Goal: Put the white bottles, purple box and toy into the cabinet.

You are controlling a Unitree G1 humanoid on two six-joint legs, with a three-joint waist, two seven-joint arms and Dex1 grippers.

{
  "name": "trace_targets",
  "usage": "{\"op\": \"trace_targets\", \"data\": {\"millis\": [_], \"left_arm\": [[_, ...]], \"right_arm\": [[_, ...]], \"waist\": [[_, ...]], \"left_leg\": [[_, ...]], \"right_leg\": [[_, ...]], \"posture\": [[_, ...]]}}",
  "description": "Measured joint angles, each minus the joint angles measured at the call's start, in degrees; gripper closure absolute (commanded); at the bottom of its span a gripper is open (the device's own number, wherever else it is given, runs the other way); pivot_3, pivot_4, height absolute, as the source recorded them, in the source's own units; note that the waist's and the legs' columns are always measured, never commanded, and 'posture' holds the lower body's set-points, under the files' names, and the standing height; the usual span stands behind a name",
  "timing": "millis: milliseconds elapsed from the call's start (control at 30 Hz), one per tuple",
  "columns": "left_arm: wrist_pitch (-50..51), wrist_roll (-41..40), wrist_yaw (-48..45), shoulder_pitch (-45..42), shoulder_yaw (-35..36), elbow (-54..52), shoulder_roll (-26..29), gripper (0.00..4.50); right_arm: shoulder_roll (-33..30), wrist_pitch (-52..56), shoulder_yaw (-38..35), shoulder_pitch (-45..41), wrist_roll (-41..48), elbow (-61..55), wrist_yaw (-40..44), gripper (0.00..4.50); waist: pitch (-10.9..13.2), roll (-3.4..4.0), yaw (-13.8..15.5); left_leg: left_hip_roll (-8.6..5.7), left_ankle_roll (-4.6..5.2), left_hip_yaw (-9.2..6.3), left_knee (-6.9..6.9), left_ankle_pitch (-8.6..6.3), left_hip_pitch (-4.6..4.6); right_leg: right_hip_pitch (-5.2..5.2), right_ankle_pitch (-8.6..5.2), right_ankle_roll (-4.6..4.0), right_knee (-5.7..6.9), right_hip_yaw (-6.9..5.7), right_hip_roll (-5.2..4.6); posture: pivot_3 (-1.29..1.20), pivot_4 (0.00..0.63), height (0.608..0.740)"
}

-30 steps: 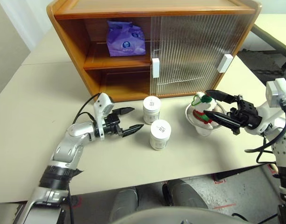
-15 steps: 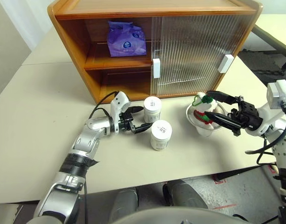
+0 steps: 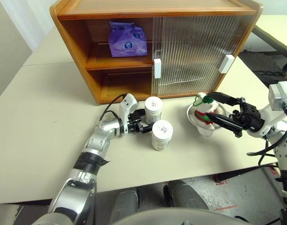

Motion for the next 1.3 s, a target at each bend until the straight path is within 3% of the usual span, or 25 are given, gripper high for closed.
{"op": "trace_targets", "data": {"millis": [433, 800, 967, 1300], "left_arm": [[-1.66, -0.01, 5.91, 3.83, 2.46, -3.44, -0.35, 1.34], [3.16, -1.17, 20.91, 10.01, 12.55, -16.61, 0.1, 1.34], [4.73, -0.85, 26.16, 7.62, 14.19, -16.61, -0.31, 1.34], [4.95, 2.39, 33.35, -1.66, 12.95, -6.75, -4.4, 1.34]], "right_arm": [[-0.04, 0.0, -0.78, 0.35, 0.18, -0.04, 0.51, 0.0], [0.5, -0.05, -0.78, -0.05, 0.89, -0.12, 3.44, 0.0], [1.45, -0.04, 0.9, -1.18, 0.59, 0.0, 3.64, 0.0], [1.5, 0.05, 1.07, -2.29, 0.44, 0.18, 3.52, 0.0]], "waist": [[0.0, 0.0, -0.78], [0.01, -0.01, -1.2], [0.06, -0.04, -0.59], [0.07, -0.05, 0.88]], "left_leg": [[-0.05, -0.01, 0.21, 0.13, 0.01, -0.03], [-0.19, -0.04, 0.39, 0.18, 0.04, 0.0], [-0.18, -0.04, 0.27, 0.17, 0.04, 0.0], [-0.17, -0.05, 0.2, 0.16, 0.05, -0.02]], "right_leg": [[0.02, -0.01, 0.02, 0.0, -0.12, 0.04], [0.05, -0.08, 0.07, 0.0, -0.24, 0.03], [0.04, 0.25, -0.51, 0.0, -0.11, 0.02], [0.05, 0.2, -0.53, -0.01, -0.05, 0.0]], "posture": [[-0.2, 0.061, 0.74], [-0.16, 0.067, 0.74], [-0.15, 0.069, 0.74], [-0.16, 0.075, 0.74]]}}
